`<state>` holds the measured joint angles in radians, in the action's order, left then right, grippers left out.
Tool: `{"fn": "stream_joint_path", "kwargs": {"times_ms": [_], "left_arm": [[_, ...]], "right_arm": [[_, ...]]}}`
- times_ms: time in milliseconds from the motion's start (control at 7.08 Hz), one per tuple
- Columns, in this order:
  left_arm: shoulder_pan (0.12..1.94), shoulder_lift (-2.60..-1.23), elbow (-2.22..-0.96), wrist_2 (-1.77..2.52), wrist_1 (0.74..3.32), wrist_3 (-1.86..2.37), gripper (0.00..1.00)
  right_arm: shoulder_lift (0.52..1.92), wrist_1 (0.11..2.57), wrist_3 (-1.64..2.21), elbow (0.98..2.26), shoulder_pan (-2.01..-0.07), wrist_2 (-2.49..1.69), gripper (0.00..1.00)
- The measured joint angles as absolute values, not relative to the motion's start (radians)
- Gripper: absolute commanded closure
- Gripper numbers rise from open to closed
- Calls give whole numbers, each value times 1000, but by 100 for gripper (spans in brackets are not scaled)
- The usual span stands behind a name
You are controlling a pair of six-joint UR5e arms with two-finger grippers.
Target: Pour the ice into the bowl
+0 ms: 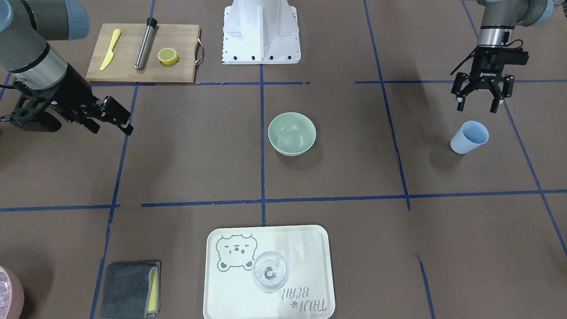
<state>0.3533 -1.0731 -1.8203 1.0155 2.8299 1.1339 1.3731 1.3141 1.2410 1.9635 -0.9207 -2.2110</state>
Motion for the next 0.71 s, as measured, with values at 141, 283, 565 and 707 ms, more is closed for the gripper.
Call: {"fn": "stream_joint_path", "kwargs": {"times_ms": [141, 283, 565, 707], "left_arm": [[266, -1063, -1807, 882, 2817, 1247, 0], [188, -1061, -1787, 758, 2804, 1364, 0], [110, -1083, -1720, 579, 2801, 1473, 1], [98, -1114, -1684, 517, 2801, 1481, 1]], "right_arm": [[1380, 1314, 1241, 1971, -923, -2211, 0], [1389, 1315, 1241, 1981, -926, -2211, 0], [1395, 1316, 1240, 1986, -927, -2209, 0], [1395, 1316, 1240, 1984, -927, -2207, 0]]}}
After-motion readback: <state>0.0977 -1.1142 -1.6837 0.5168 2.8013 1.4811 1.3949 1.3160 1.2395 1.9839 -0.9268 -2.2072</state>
